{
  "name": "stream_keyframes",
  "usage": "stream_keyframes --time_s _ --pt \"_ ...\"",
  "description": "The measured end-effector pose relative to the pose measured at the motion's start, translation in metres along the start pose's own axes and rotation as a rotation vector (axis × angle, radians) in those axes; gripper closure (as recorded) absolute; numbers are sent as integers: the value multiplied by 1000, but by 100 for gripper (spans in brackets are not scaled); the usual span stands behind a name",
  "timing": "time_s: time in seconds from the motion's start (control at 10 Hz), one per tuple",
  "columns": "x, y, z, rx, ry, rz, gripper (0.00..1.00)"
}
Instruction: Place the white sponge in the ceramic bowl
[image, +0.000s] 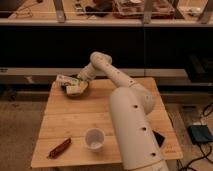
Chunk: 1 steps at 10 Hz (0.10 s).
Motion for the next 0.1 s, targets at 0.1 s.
stream_keyframes --time_s 0.1 --pt "0 0 0 0 0 0 23"
